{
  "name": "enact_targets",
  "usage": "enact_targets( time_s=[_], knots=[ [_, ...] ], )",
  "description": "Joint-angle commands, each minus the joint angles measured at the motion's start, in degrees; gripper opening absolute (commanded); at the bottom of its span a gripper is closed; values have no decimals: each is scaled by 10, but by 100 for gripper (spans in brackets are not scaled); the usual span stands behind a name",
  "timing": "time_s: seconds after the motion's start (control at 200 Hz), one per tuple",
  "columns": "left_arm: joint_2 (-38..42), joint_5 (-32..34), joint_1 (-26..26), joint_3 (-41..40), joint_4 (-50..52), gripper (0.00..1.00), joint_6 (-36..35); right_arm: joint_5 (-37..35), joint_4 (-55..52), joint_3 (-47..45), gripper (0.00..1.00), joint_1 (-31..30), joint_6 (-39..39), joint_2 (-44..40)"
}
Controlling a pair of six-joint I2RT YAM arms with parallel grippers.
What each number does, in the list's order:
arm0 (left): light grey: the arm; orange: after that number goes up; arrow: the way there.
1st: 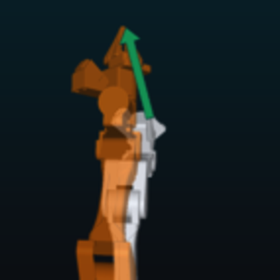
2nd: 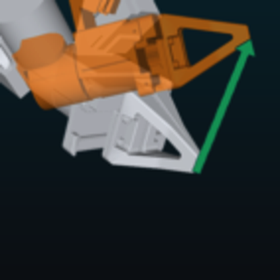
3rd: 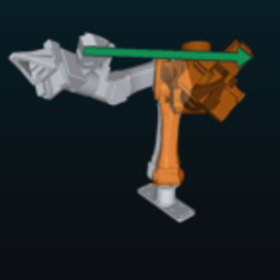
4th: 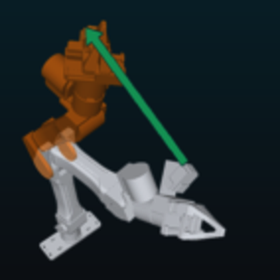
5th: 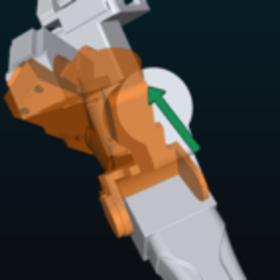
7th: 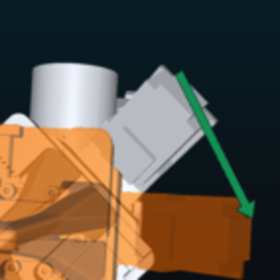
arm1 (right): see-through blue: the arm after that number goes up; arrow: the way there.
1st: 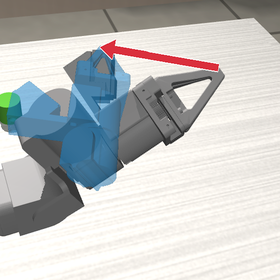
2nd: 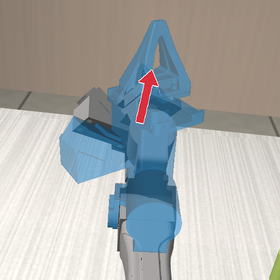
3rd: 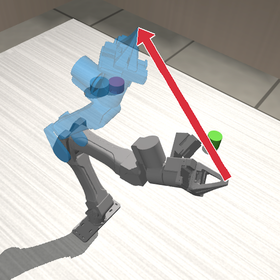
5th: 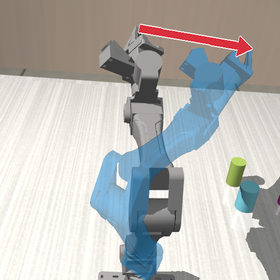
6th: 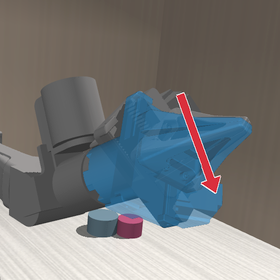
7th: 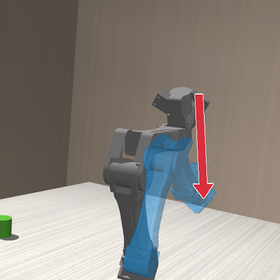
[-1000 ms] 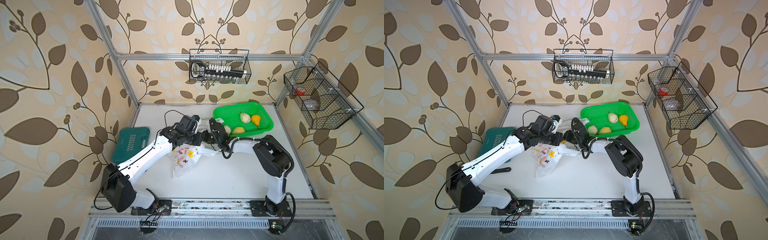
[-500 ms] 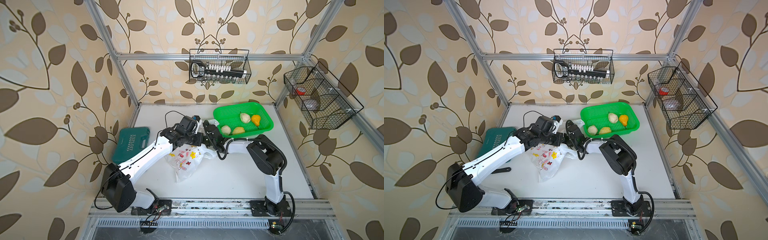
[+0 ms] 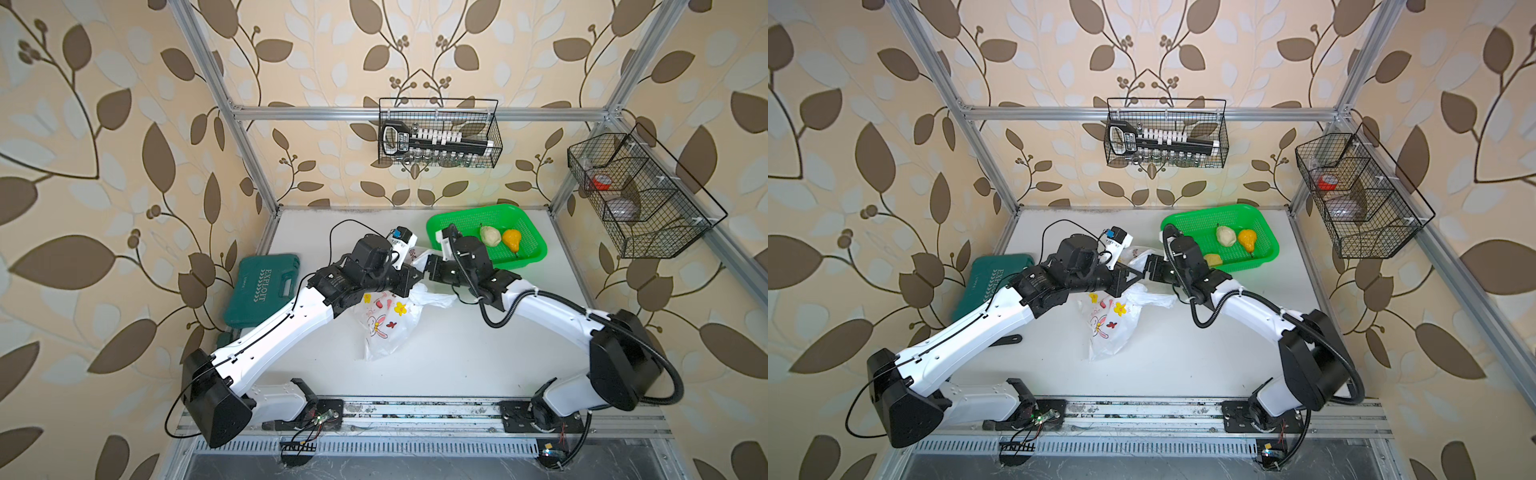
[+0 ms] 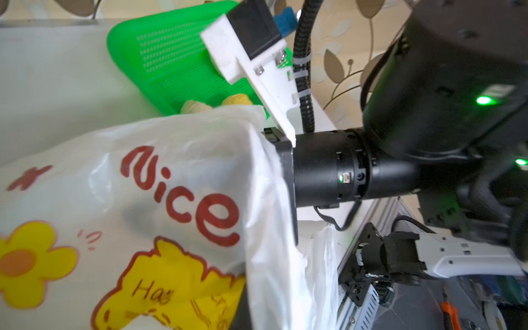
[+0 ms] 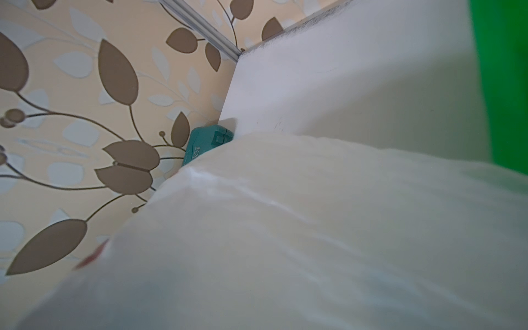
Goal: Place the pears into plastic bags & tie knots
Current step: Place the pear in the plastic bag, then pick up the pear from the basket.
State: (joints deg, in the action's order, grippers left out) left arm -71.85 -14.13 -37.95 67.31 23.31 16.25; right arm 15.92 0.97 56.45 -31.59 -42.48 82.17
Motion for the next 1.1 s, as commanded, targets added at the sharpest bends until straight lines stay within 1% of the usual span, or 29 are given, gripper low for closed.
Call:
enact_targets(
  time_s=[0.0,0.115,0.18,0.29,0.35,0.455,0.56,0.68,0.815,0.895,0.975,1.095],
  knots=[
    [-25,101,43,-26,49,0,-14,59,-65,-9,99,38,27,-58],
    [-38,99,47,-29,44,0,-12,112,-120,13,97,55,66,-42],
    [-44,102,48,-28,43,0,-12,139,-137,21,93,54,87,-35],
    [-52,123,52,-22,53,0,-8,122,-92,-6,91,64,71,-86],
    [-55,139,58,-17,64,0,-5,125,-85,-7,91,89,63,-122],
    [-50,140,73,-20,68,0,-4,110,-82,3,91,152,46,-181],
    [-40,139,86,-29,64,0,-5,94,-93,28,92,209,29,-191],
    [-29,137,101,-34,65,0,-9,23,-159,83,92,221,57,-116],
    [-11,127,107,-47,55,0,-14,-68,-209,147,92,222,111,21],
    [-2,114,107,-53,42,0,-16,-103,-233,195,90,216,151,108],
    [0,104,107,-53,40,0,-18,-113,-263,249,90,207,191,175],
    [-5,93,108,-50,39,0,-18,-153,-298,314,89,177,248,254]
  ],
)
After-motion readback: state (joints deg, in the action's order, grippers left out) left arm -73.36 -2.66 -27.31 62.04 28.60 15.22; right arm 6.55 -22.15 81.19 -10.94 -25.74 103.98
